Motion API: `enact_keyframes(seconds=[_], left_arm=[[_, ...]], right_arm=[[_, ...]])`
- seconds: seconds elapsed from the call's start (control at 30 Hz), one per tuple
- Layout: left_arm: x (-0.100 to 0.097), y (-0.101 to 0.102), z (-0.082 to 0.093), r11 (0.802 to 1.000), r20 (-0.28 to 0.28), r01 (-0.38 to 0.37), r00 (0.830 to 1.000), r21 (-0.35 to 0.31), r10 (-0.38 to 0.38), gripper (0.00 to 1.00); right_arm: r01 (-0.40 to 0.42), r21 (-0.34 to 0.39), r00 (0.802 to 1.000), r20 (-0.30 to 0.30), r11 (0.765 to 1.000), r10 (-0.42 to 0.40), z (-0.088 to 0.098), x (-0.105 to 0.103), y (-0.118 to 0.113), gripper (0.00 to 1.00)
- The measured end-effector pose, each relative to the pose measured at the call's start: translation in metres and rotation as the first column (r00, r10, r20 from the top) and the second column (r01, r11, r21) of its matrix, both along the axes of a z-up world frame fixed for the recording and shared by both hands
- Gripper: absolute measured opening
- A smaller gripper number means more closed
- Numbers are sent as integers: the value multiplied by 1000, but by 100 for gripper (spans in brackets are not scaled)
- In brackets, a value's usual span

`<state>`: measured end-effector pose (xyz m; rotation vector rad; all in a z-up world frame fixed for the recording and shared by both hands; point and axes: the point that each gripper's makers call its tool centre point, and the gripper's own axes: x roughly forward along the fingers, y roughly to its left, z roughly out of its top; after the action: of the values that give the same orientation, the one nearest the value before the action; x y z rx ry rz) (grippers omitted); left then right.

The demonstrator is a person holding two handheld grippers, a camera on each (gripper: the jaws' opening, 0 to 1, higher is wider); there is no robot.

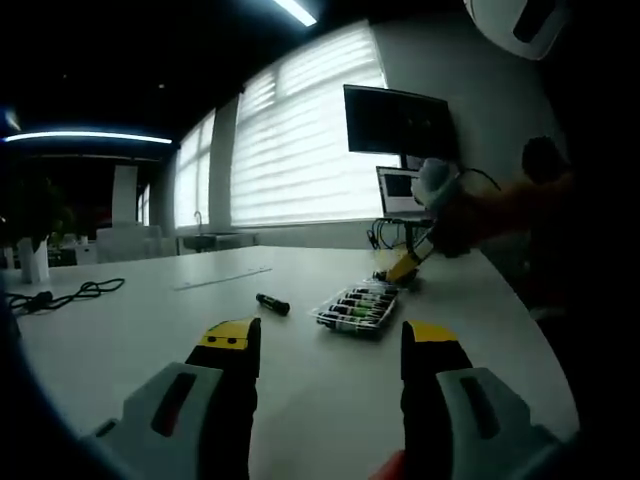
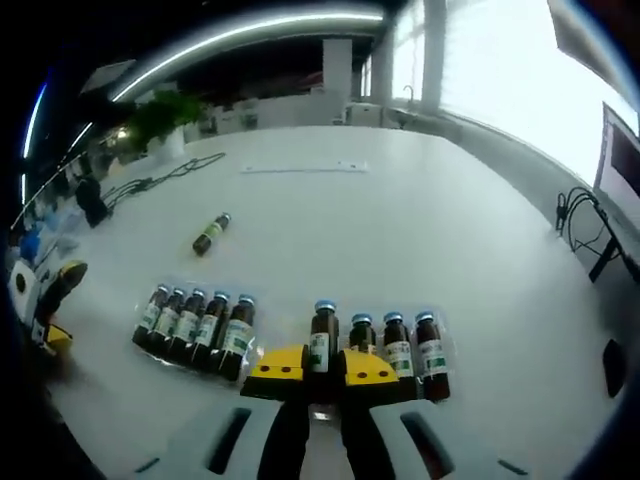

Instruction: Grip medicine bottles put into box

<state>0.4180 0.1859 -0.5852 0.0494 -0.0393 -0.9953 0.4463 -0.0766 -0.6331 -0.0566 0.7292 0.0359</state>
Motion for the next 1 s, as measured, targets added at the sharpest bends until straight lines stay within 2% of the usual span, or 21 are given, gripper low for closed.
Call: enact_keyframes(seconds=[0.23,0.33,0.43,0.57,0.7,1.0], left_arm=[[0,0,0,1000,1,-1,1000,3,1,49],[0,0,-1,1000,1,-2,1000,5,2,49],[0,0,-1,1000,1,-2,1000,6,2,49],[0,0,-1,1000,1,-2,1000,6,2,49],[0,0,-1,1000,3,-3,1000,9,3,49],[0,1,-1,1000,3,-5,1000,9,5,49]], right_arm=[[-16,-22,999,30,1000,16,2,2,-1,9],[-16,-10,998,53,1000,17,10,2,-3,12],[0,-8,997,78,1000,1,19,3,-8,8],[-7,-9,997,72,1000,8,18,2,-6,4],[-26,-22,998,59,999,27,11,2,-2,4],[-24,-17,998,59,1000,25,8,1,-1,1]])
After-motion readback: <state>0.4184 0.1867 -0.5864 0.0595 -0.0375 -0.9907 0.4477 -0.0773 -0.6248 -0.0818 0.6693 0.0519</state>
